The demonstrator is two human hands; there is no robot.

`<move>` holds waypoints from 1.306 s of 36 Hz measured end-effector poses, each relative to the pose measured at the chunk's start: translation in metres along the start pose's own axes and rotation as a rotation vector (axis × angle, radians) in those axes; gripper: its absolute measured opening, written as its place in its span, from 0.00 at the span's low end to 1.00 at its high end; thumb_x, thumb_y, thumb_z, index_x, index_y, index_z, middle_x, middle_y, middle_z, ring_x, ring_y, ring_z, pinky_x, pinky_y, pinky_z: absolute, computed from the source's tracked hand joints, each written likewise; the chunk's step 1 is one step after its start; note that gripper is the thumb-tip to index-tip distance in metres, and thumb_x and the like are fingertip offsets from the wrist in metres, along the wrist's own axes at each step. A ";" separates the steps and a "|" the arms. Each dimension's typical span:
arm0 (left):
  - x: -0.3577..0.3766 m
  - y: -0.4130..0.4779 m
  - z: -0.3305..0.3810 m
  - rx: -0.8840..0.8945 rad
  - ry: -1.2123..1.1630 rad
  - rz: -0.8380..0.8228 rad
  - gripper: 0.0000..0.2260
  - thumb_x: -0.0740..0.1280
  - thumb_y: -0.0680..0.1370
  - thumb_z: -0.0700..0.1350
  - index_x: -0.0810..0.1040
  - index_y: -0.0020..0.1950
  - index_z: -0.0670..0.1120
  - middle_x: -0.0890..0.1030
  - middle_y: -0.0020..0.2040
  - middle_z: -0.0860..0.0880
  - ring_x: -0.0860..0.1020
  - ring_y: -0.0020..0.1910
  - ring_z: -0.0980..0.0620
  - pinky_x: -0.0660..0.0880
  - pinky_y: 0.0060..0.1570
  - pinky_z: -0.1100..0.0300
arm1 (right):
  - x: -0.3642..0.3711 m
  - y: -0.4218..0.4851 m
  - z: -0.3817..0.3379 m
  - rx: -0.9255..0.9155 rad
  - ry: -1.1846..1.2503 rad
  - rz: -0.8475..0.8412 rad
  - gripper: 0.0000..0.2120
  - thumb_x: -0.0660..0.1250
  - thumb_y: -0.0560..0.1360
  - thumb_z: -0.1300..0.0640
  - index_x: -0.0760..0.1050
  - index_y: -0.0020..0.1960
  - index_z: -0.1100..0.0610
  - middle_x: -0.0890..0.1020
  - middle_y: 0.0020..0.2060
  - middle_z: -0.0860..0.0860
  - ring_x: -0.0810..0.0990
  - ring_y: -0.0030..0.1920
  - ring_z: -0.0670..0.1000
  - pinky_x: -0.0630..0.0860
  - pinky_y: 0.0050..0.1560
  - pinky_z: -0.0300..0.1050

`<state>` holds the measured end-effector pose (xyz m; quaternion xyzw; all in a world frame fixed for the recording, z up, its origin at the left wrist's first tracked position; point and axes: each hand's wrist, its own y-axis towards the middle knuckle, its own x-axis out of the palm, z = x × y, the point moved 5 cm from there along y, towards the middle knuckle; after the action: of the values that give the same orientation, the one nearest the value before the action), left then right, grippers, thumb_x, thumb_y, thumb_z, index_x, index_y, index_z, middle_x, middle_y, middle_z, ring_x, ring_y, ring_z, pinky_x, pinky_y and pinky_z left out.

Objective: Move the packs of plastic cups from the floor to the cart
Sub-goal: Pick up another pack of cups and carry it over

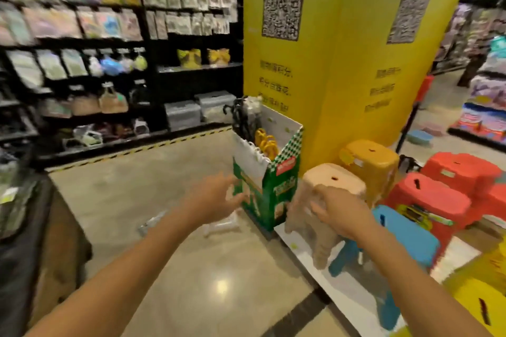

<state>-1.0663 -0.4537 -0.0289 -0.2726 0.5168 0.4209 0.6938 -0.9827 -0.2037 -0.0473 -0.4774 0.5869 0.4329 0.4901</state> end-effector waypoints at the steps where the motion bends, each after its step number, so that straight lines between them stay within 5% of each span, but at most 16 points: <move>1: -0.004 -0.004 -0.015 -0.048 0.008 0.013 0.20 0.64 0.79 0.56 0.74 0.68 0.50 0.78 0.63 0.49 0.76 0.60 0.49 0.73 0.60 0.54 | 0.005 0.011 -0.013 -0.037 0.011 0.002 0.16 0.58 0.81 0.46 0.71 0.66 0.51 0.81 0.56 0.53 0.79 0.53 0.54 0.76 0.47 0.48; 7: -0.026 -0.026 -0.095 -0.232 0.052 0.030 0.22 0.62 0.80 0.58 0.70 0.72 0.51 0.74 0.68 0.51 0.73 0.65 0.51 0.71 0.62 0.55 | 0.030 0.067 -0.097 -0.215 0.010 -0.023 0.15 0.58 0.80 0.41 0.73 0.60 0.49 0.81 0.50 0.49 0.79 0.46 0.50 0.81 0.45 0.51; 26: -0.093 0.037 -0.362 -0.309 0.111 0.090 0.23 0.60 0.79 0.60 0.69 0.72 0.51 0.76 0.66 0.50 0.76 0.62 0.51 0.75 0.58 0.52 | 0.083 0.260 -0.346 -0.373 -0.014 -0.062 0.21 0.57 0.81 0.41 0.70 0.70 0.50 0.80 0.61 0.49 0.79 0.57 0.52 0.79 0.53 0.50; 47: -0.096 0.275 -0.571 -0.286 0.161 0.022 0.23 0.60 0.79 0.60 0.69 0.71 0.52 0.76 0.65 0.50 0.75 0.61 0.50 0.75 0.58 0.52 | 0.156 0.545 -0.448 -0.347 0.022 -0.051 0.22 0.57 0.80 0.40 0.69 0.70 0.47 0.79 0.63 0.48 0.80 0.58 0.52 0.79 0.51 0.50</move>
<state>-1.5932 -0.8102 -0.1033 -0.3958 0.5083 0.4746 0.5997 -1.6024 -0.5695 -0.1150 -0.5741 0.4965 0.5101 0.4046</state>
